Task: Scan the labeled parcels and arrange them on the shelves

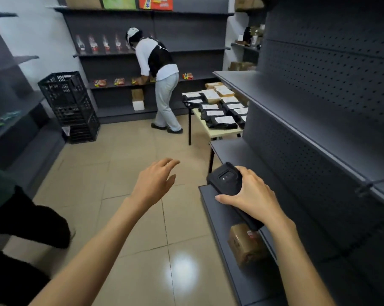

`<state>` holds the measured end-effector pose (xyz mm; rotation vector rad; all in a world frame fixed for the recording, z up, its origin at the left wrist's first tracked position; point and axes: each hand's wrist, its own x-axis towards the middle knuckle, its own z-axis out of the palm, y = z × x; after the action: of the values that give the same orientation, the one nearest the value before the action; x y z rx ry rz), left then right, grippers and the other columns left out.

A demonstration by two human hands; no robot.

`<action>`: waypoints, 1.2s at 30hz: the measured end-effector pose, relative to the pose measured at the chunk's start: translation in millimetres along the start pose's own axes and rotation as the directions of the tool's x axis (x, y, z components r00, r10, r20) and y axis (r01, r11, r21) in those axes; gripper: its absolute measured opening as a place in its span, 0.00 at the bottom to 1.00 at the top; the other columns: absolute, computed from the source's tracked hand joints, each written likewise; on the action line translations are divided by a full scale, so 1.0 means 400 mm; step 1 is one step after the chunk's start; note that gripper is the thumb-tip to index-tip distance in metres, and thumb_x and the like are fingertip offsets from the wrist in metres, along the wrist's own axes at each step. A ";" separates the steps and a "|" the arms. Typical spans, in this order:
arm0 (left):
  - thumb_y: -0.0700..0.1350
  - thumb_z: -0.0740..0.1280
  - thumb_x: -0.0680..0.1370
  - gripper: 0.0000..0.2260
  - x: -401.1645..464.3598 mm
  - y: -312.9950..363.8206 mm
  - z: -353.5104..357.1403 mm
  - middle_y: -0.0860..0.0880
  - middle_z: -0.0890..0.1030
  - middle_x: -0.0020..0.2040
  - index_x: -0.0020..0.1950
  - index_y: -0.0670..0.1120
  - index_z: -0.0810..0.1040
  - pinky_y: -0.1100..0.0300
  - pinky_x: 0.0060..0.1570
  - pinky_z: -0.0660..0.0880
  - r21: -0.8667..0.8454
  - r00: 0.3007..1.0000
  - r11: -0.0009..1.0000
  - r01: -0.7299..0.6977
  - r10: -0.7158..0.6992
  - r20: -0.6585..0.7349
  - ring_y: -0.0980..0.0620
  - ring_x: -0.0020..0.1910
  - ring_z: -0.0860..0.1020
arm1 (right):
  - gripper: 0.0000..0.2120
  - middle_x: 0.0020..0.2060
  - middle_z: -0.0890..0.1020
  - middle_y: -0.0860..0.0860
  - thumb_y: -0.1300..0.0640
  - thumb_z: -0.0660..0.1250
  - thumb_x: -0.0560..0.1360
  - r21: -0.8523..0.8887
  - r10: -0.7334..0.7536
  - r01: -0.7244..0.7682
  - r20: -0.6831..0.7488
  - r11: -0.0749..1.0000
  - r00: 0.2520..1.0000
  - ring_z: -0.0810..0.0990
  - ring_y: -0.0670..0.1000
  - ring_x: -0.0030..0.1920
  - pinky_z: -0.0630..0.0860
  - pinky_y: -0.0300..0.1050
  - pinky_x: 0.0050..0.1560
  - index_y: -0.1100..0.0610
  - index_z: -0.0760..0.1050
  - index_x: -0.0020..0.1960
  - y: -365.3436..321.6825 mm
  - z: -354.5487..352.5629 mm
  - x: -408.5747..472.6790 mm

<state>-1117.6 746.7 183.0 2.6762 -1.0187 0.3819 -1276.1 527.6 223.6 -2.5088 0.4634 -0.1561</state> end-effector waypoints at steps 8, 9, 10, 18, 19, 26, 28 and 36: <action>0.48 0.64 0.80 0.20 0.331 -0.265 0.103 0.52 0.75 0.66 0.72 0.52 0.70 0.50 0.48 0.79 0.062 0.984 0.983 0.170 -0.173 0.046 0.48 0.62 0.75 | 0.38 0.62 0.76 0.45 0.36 0.76 0.63 0.039 -0.125 0.122 0.088 0.992 0.988 0.77 0.52 0.59 0.68 0.46 0.48 0.45 0.68 0.68 -0.083 0.104 0.523; 0.48 0.64 0.80 0.20 0.359 -0.297 0.119 0.53 0.75 0.66 0.72 0.52 0.70 0.50 0.48 0.79 0.066 0.980 0.980 0.189 -0.193 0.057 0.48 0.62 0.75 | 0.38 0.62 0.76 0.45 0.36 0.76 0.63 0.043 -0.128 0.124 0.115 0.991 0.985 0.77 0.52 0.59 0.67 0.46 0.48 0.46 0.68 0.68 -0.094 0.122 0.574; 0.48 0.64 0.80 0.20 0.388 -0.331 0.135 0.53 0.75 0.66 0.72 0.52 0.70 0.50 0.48 0.79 0.071 0.976 0.976 0.206 -0.210 0.065 0.48 0.62 0.75 | 0.37 0.61 0.76 0.45 0.37 0.77 0.63 0.045 -0.130 0.125 0.136 0.991 0.982 0.77 0.52 0.59 0.67 0.45 0.48 0.46 0.68 0.68 -0.104 0.139 0.624; 0.48 0.64 0.80 0.19 0.706 -0.661 0.255 0.54 0.75 0.66 0.71 0.52 0.71 0.52 0.48 0.76 0.068 0.956 0.960 0.272 -0.277 0.098 0.49 0.64 0.74 | 0.37 0.59 0.75 0.44 0.38 0.77 0.63 0.065 -0.130 0.119 0.202 0.991 0.971 0.76 0.49 0.56 0.71 0.47 0.49 0.46 0.68 0.67 -0.190 0.297 1.073; 0.48 0.64 0.80 0.18 0.755 -0.713 0.269 0.54 0.75 0.66 0.71 0.52 0.71 0.53 0.48 0.75 0.070 0.956 0.961 0.269 -0.275 0.101 0.49 0.64 0.74 | 0.37 0.59 0.75 0.44 0.38 0.77 0.63 0.076 -0.126 0.113 0.207 0.991 0.970 0.76 0.49 0.56 0.72 0.47 0.50 0.46 0.69 0.67 -0.209 0.315 1.136; 0.51 0.63 0.81 0.18 1.161 -1.061 0.339 0.52 0.75 0.65 0.71 0.52 0.70 0.52 0.48 0.76 0.098 0.966 0.976 0.196 -0.209 0.154 0.47 0.64 0.73 | 0.37 0.58 0.74 0.43 0.37 0.77 0.62 0.129 -0.045 0.023 0.168 0.991 0.985 0.75 0.48 0.56 0.74 0.49 0.54 0.45 0.68 0.67 -0.337 0.400 1.586; 0.51 0.64 0.81 0.18 1.284 -1.124 0.366 0.51 0.76 0.64 0.71 0.51 0.70 0.50 0.47 0.77 0.087 0.971 0.984 0.157 -0.170 0.168 0.47 0.63 0.74 | 0.38 0.59 0.75 0.43 0.36 0.77 0.62 0.134 -0.007 -0.014 0.154 0.991 0.988 0.76 0.49 0.57 0.75 0.52 0.58 0.45 0.68 0.67 -0.345 0.415 1.701; 0.51 0.64 0.81 0.19 1.738 -1.326 0.564 0.52 0.75 0.63 0.72 0.52 0.69 0.52 0.47 0.76 0.070 0.959 0.997 0.034 -0.052 0.279 0.47 0.63 0.74 | 0.39 0.60 0.76 0.47 0.39 0.79 0.62 0.143 0.115 -0.135 0.140 0.981 0.983 0.77 0.51 0.58 0.76 0.54 0.59 0.48 0.69 0.68 -0.310 0.495 2.158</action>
<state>-223.3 633.5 127.0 2.8630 -1.0358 0.0241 -393.0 416.3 138.2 -2.3162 0.5332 0.0223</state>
